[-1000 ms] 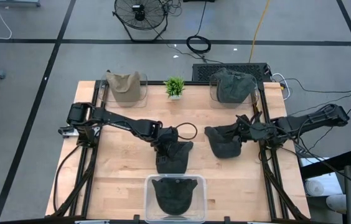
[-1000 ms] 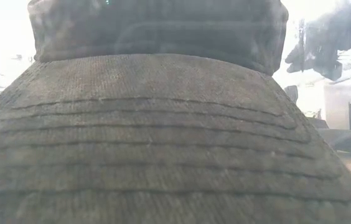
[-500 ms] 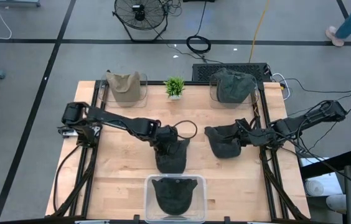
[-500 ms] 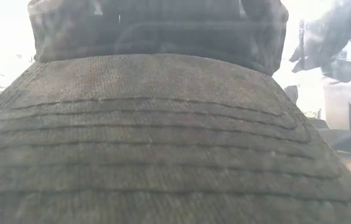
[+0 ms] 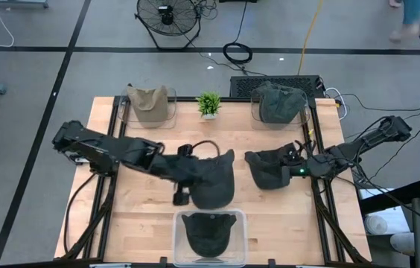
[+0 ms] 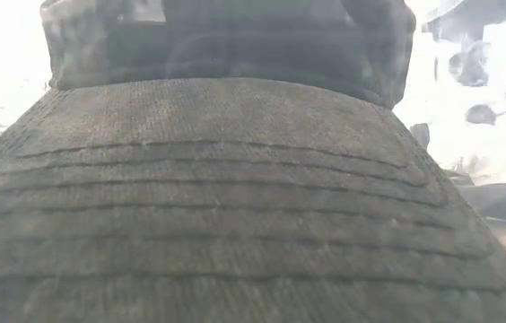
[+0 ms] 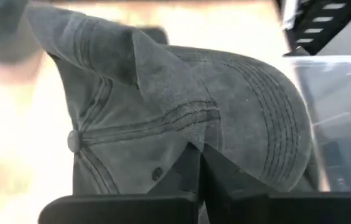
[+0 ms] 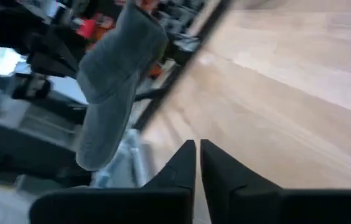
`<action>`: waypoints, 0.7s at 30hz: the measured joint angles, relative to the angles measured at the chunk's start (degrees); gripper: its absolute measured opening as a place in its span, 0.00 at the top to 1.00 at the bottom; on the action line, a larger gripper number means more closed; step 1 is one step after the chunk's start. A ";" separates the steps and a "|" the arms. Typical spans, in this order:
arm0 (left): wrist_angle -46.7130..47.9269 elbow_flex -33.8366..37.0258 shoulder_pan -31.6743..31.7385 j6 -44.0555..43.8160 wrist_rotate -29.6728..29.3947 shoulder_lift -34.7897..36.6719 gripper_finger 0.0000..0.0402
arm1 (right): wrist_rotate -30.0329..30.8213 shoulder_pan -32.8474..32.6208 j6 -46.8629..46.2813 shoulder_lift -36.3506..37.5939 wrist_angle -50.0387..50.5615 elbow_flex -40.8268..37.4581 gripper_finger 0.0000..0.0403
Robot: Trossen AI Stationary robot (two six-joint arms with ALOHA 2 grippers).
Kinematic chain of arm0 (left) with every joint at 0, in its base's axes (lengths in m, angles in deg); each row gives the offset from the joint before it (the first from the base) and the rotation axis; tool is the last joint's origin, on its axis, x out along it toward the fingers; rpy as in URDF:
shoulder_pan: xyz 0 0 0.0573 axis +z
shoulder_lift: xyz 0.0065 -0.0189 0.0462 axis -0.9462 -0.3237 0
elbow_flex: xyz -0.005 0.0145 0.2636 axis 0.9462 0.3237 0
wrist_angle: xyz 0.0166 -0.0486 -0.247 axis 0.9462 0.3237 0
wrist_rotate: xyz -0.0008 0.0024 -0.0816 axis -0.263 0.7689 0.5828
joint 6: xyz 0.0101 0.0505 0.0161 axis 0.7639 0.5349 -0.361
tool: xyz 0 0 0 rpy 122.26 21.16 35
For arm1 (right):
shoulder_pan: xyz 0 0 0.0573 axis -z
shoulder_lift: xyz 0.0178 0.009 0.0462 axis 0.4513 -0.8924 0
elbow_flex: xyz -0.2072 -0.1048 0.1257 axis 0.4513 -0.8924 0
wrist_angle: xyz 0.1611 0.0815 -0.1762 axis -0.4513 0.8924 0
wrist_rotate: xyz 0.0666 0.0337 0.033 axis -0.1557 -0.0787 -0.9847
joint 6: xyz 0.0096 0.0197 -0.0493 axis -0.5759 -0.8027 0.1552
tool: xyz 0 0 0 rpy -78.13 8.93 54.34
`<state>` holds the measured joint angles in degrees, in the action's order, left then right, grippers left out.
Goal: Pick & Place hat
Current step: Put the left black cap into the white transparent bin
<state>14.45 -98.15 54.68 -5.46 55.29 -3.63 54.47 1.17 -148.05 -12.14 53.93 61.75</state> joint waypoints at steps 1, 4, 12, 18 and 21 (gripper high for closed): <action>1.22 -1.88 -1.36 0.26 -1.12 0.00 0.99 | -0.03 -0.30 1.15 -0.57 -2.59 0.07 0.98; 1.76 -6.07 -5.36 -0.07 -4.22 -0.25 1.00 | -0.05 -1.25 3.53 -2.42 -6.90 0.07 1.00; 1.95 -7.89 -16.06 -2.63 -16.95 -0.50 1.00 | -0.05 -1.44 1.55 -4.42 -7.58 0.07 1.00; 1.59 -7.89 -21.39 -3.95 -25.59 -3.73 1.00 | 1.26 -1.41 -0.36 -4.42 -6.95 0.05 1.00; 0.58 -7.89 -22.57 -4.84 -26.07 -6.48 1.00 | 1.21 -1.41 -2.72 -4.42 -6.91 0.05 1.00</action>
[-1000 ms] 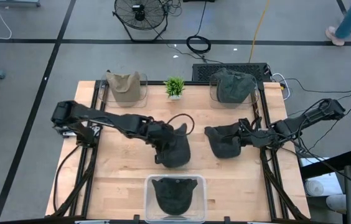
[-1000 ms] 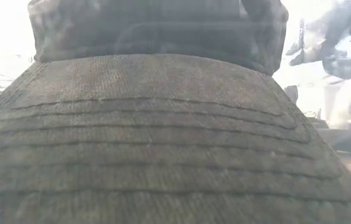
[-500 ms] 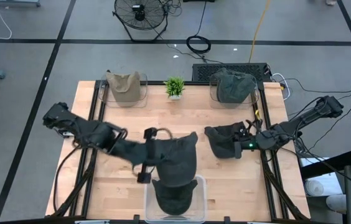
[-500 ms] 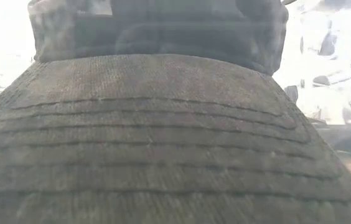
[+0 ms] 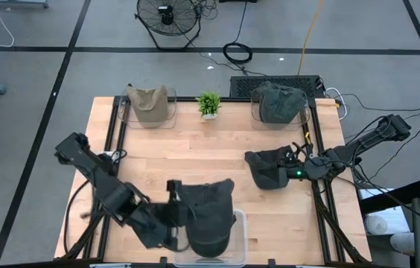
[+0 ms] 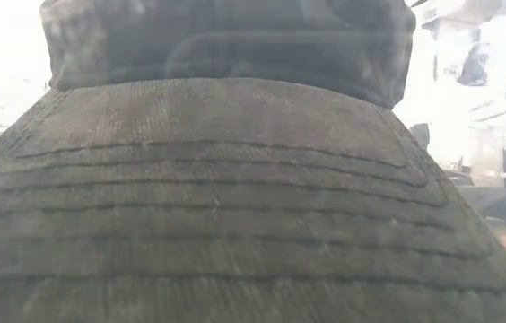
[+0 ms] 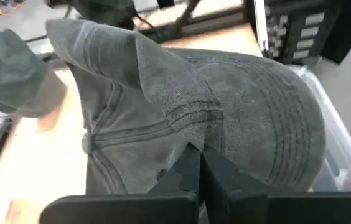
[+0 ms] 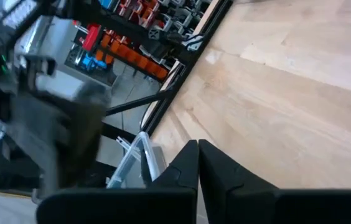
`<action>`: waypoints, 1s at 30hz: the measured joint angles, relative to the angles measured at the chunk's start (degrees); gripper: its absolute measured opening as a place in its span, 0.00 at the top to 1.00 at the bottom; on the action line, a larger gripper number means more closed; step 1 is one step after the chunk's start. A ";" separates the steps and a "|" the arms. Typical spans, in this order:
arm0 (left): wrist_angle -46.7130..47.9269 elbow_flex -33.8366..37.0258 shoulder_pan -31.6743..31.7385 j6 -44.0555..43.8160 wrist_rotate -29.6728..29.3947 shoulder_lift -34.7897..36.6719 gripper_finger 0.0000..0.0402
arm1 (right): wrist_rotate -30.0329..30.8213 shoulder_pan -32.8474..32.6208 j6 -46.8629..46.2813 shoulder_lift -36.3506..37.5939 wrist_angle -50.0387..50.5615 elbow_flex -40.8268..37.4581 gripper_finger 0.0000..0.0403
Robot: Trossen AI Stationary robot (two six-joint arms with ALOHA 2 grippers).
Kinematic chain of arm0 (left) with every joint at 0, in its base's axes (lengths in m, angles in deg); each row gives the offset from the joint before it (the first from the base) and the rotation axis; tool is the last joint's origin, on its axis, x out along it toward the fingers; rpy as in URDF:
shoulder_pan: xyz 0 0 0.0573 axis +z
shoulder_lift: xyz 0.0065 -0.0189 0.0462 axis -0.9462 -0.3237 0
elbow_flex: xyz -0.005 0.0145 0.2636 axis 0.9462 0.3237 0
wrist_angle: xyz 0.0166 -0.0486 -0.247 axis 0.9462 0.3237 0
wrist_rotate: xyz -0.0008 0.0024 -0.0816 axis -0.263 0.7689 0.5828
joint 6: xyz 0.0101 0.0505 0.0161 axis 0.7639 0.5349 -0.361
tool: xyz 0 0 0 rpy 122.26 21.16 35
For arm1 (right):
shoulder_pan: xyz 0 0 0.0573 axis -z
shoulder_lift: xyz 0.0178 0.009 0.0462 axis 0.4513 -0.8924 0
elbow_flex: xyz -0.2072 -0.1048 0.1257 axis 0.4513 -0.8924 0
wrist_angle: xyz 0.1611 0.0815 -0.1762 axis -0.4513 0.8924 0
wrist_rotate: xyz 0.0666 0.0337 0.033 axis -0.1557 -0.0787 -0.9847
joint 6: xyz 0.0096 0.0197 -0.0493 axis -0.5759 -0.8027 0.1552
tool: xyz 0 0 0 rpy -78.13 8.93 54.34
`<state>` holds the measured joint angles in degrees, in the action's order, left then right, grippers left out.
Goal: Pick & Place hat
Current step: Put the left black cap into the white transparent bin
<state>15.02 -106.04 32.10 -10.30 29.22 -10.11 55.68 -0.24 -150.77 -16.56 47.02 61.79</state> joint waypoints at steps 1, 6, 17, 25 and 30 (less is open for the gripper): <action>-0.03 0.00 -0.39 -0.06 0.13 -0.96 1.00 | -0.03 -0.04 -0.62 0.00 -0.02 0.00 1.00; -2.02 0.04 -1.73 -0.95 1.34 -4.91 1.00 | -2.51 -0.48 -3.23 0.00 -0.02 0.00 1.00; -5.85 0.07 -2.03 -4.85 8.43 -10.64 0.99 | -3.32 -0.48 -4.84 -0.02 -0.02 0.00 1.00; -3.95 0.07 -0.74 -6.72 13.51 -14.37 0.99 | -3.50 -0.42 -0.78 -0.02 0.80 0.00 1.00; -1.66 0.07 2.25 -11.49 11.96 -14.37 0.97 | -3.99 -0.42 3.09 -0.02 4.15 -0.02 1.00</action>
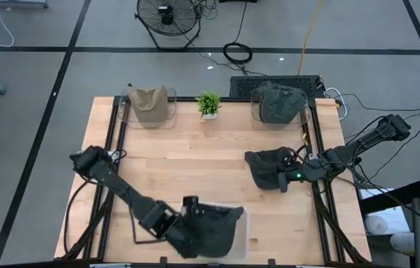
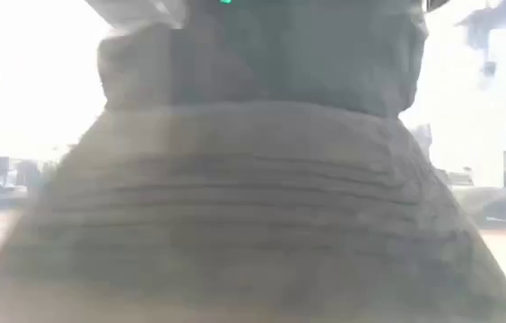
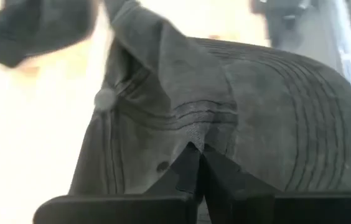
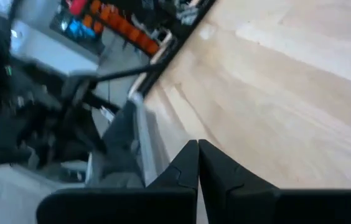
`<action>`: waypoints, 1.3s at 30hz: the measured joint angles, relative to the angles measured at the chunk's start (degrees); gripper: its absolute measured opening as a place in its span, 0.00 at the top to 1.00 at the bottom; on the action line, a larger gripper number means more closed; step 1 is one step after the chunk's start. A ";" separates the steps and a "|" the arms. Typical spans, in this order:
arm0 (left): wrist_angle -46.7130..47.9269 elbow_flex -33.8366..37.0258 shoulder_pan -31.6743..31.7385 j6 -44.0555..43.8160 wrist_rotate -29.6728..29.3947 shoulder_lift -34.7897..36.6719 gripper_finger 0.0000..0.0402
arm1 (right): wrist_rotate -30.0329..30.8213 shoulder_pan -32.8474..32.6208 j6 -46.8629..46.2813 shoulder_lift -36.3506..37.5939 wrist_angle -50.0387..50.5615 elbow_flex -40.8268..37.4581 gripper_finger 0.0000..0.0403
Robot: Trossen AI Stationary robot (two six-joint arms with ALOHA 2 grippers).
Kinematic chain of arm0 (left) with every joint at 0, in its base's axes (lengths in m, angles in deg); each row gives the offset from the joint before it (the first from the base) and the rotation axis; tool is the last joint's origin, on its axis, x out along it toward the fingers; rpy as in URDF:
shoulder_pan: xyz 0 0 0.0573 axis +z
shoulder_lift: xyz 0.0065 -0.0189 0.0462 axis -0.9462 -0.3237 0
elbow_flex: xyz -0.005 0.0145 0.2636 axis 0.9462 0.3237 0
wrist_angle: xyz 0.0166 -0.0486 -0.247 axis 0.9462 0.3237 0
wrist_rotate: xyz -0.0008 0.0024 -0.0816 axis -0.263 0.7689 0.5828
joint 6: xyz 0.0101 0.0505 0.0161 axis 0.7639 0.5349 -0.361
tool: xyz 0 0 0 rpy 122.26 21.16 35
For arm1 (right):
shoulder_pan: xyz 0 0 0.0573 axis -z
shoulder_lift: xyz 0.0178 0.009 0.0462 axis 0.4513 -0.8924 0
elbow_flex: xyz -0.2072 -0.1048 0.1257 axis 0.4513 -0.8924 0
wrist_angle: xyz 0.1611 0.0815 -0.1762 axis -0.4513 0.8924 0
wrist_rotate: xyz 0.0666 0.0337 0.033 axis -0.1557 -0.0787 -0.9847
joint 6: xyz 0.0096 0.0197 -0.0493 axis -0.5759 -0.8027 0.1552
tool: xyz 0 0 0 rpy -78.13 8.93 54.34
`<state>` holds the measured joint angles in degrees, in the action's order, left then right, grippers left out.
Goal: Pick & Place hat
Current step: Put the left black cap into the white transparent bin
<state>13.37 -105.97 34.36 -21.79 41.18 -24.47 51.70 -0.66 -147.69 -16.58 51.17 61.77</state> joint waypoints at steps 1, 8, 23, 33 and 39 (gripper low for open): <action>0.01 0.00 0.55 -0.02 -0.08 0.11 0.97 | -0.86 0.02 0.62 -0.02 0.51 0.00 1.00; -1.31 0.00 2.52 1.64 -0.10 3.01 0.98 | -12.28 0.02 3.10 0.00 3.08 -0.02 1.00; -3.83 -0.09 2.48 -1.48 -6.58 9.88 0.99 | -18.72 0.86 16.23 3.77 5.11 -0.02 1.00; 9.34 -0.02 2.71 -0.51 -5.05 1.27 0.99 | -18.35 4.14 13.37 5.15 7.08 -0.02 1.00; 5.79 -0.02 2.72 0.95 -0.14 -1.23 0.98 | -15.17 5.52 10.11 5.16 7.31 0.00 1.00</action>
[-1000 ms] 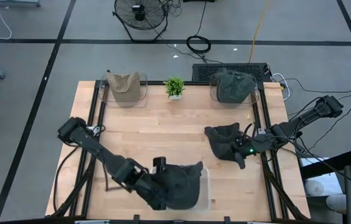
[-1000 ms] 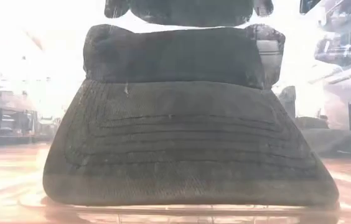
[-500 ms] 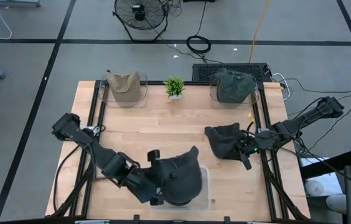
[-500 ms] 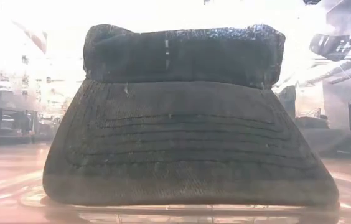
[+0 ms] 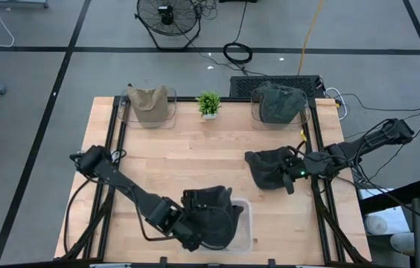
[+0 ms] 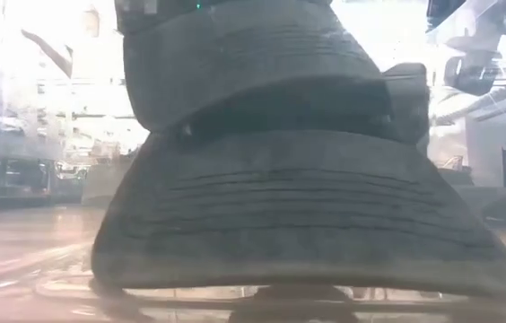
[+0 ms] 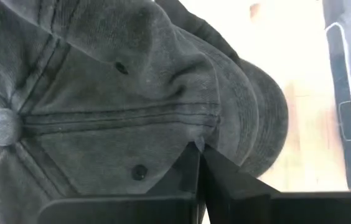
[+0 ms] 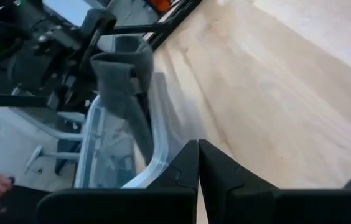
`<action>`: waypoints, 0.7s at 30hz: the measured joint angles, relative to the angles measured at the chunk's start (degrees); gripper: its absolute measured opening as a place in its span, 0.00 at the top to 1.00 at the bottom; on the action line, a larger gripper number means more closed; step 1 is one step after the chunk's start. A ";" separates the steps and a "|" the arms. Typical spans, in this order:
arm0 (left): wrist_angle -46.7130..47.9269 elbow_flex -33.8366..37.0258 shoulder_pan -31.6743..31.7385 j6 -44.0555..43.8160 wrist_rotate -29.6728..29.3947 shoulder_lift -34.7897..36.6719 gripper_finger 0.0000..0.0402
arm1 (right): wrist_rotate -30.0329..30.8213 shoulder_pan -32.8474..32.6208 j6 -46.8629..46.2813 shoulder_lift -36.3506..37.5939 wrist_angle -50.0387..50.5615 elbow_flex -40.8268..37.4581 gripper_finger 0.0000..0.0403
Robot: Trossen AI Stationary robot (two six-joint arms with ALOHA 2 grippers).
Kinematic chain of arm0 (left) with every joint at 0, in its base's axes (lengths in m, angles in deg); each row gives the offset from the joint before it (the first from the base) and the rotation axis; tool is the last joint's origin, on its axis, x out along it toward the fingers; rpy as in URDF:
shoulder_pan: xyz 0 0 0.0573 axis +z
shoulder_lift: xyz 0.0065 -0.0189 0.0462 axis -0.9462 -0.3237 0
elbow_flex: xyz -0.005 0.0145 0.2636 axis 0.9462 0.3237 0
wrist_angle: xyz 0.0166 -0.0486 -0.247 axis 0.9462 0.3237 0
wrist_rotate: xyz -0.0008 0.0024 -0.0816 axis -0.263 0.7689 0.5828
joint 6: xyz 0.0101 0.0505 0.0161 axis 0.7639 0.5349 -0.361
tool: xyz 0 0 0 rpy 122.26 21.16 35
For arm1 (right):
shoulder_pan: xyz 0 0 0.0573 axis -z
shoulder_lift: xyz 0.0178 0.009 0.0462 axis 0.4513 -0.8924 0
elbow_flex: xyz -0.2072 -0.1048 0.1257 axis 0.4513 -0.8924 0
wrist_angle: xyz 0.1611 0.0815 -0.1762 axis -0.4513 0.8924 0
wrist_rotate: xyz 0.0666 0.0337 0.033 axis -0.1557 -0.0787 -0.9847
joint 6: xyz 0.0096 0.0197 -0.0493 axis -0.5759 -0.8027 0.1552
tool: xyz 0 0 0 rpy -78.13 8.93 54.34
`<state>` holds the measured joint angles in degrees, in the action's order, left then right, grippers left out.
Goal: Pick & Place hat
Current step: Put the left black cap into the white transparent bin
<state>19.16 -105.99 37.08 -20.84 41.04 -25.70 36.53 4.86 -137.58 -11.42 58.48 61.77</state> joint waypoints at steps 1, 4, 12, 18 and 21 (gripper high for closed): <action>-0.23 -0.02 -0.02 0.33 -0.03 -0.16 0.98 | 0.50 0.20 0.00 0.00 0.18 0.00 1.00; 0.10 -0.01 -0.19 0.20 -2.18 0.47 0.98 | 2.17 0.60 -1.06 0.00 1.59 -0.01 1.00; -0.61 -0.02 -1.53 4.26 -3.48 6.40 0.99 | 2.85 0.67 -3.03 0.00 2.21 0.00 1.00; -0.88 0.01 -2.83 5.09 -5.52 7.21 0.99 | 2.95 0.67 -3.45 0.00 2.32 0.00 1.00; -2.40 0.66 -2.59 5.25 -4.47 4.88 0.98 | 4.21 0.65 -3.65 -0.02 2.75 0.00 1.00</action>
<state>16.77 -105.33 34.48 -15.60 36.58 -20.82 40.73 5.51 -141.23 -11.45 61.23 61.77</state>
